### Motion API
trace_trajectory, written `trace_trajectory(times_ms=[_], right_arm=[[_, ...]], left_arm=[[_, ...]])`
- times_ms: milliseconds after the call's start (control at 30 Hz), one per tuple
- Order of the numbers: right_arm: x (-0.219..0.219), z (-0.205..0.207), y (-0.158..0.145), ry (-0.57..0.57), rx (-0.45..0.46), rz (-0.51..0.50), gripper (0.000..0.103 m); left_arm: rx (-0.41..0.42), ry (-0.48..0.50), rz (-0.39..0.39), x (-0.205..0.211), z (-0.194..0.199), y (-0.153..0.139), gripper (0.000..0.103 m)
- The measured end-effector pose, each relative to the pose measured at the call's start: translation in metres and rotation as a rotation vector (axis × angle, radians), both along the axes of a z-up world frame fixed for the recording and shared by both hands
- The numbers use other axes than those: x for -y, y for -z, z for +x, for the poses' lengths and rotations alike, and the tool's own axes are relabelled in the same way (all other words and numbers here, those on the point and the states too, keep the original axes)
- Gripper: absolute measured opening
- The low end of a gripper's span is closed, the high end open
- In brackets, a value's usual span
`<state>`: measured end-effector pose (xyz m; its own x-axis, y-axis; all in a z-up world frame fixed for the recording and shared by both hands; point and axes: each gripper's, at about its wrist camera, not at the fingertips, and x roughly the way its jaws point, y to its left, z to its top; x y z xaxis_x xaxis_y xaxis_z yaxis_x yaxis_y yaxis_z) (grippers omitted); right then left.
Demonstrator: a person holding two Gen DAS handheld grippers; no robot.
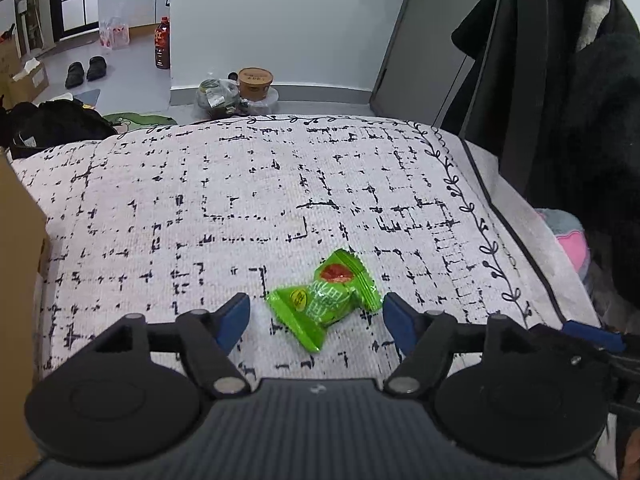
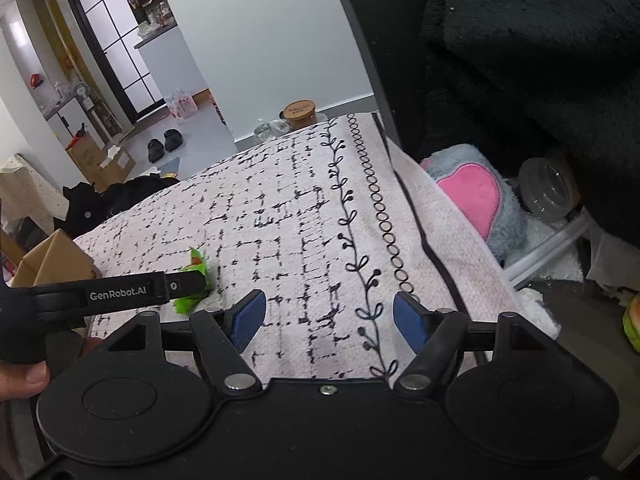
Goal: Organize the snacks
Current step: 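Close left gripper on the green candy wrapper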
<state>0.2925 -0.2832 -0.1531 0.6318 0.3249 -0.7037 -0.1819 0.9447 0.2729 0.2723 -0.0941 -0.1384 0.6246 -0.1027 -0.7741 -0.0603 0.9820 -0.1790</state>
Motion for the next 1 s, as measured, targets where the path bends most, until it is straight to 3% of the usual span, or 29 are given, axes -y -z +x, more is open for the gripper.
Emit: trace_trajectory(times_ms=[333, 433, 533, 633, 1000], right_arm=[[-0.006, 0.003, 0.004, 0.009, 0.008, -0.068, 0.078], [-0.010, 0.001, 0.003, 0.013, 0.016, -0.101, 0.081], [-0.014, -0.001, 0.001, 0.014, 0.029, -0.121, 0.085], [-0.019, -0.003, -0.001, 0.011, 0.044, -0.135, 0.087], [-0.031, -0.015, -0.002, -0.013, 0.053, -0.133, 0.088]], left_arm=[[0.013, 0.007, 0.050, 0.012, 0.007, 0.017, 0.073], [0.025, 0.010, 0.054, 0.012, 0.005, 0.017, 0.058], [0.023, 0.008, 0.059, 0.010, 0.001, 0.014, 0.032], [0.019, 0.004, 0.038, 0.003, -0.005, 0.010, 0.026], [0.031, -0.038, 0.020, -0.020, -0.035, -0.010, 0.026]])
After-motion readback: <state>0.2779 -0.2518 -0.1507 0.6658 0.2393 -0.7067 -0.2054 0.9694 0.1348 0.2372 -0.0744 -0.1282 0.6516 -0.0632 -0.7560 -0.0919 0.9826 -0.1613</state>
